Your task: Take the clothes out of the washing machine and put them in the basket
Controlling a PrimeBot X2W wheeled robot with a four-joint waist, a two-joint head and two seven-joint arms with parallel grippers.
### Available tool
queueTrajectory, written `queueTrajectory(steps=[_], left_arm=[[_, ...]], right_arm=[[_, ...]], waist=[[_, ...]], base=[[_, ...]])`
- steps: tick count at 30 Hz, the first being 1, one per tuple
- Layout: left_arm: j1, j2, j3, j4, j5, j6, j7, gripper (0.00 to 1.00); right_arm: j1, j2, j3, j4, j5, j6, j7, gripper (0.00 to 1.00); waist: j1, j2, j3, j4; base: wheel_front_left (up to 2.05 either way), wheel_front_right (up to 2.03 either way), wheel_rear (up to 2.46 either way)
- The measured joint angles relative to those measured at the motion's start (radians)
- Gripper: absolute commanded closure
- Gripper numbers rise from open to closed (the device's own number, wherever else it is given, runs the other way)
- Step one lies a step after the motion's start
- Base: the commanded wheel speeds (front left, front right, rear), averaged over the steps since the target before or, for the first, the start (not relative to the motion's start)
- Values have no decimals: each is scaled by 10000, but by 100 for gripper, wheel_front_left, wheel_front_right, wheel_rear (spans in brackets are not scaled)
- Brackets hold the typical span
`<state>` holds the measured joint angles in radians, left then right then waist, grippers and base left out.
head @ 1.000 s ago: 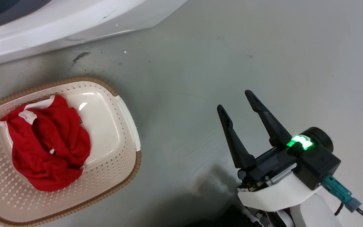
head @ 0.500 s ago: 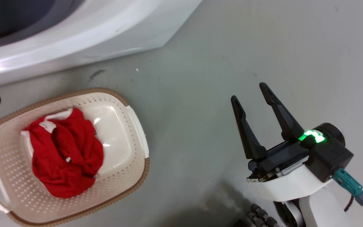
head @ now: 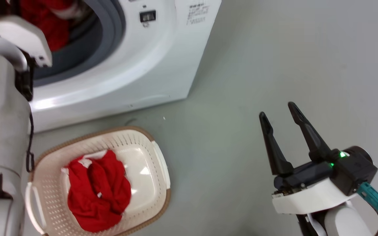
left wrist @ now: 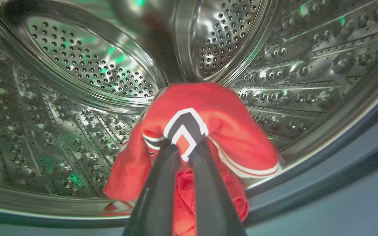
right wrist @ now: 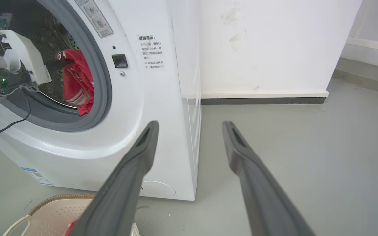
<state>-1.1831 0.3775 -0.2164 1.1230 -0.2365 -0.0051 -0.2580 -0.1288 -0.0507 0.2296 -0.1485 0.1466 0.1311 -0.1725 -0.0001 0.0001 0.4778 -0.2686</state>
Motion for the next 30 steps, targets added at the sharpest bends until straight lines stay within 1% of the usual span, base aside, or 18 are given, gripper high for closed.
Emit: queueTrajectory(steps=[2,8,10,15,18,20,23,26,30], left_arm=[[456,-31,88,-378,-61,79,-17,100],[2342,-272,708,-2476,-265,307,-35,100],[3020,-391,961,-3014,-384,320,-35,100],[4506,-763,1233,-4433,-288,328,-35,100],[5338,-1007,1338,-5327,-186,405,-46,100],[5936,-1229,1392,-5883,-169,407,-50,100],[6767,-1419,1452,-6642,-128,399,-50,100],[7641,-1641,1490,-7331,-125,408,-50,100],[9289,-2094,1317,-7929,-163,462,-50,100]], right_arm=[[151,-2,-165,-59,-19,0,88,0],[589,-4,-527,-111,-117,0,378,0],[729,-2,-596,-121,-155,2,428,0],[982,-4,-830,-203,-163,0,562,0],[1150,-2,-938,-278,-174,0,621,0],[1259,-4,-1062,-318,-174,0,683,0],[1497,-6,-1246,-410,-174,0,740,0],[1631,-4,-1419,-491,-178,0,813,0],[1936,-2,-1488,-493,-251,0,899,0]], waist=[[0,-1,-369,67],[-1,-1,-1453,316],[-1,-1,-1799,399],[-2,0,-2599,623],[-2,0,-3009,769],[-2,-1,-3260,882],[-3,-1,-3535,1114],[-3,0,-3748,1381],[-3,0,-4083,1639]], base=[[0,0,0],[0,0,0],[0,0,0],[0,0,0],[0,0,0],[0,0,0],[0,0,0],[0,0,0],[0,0,0]])
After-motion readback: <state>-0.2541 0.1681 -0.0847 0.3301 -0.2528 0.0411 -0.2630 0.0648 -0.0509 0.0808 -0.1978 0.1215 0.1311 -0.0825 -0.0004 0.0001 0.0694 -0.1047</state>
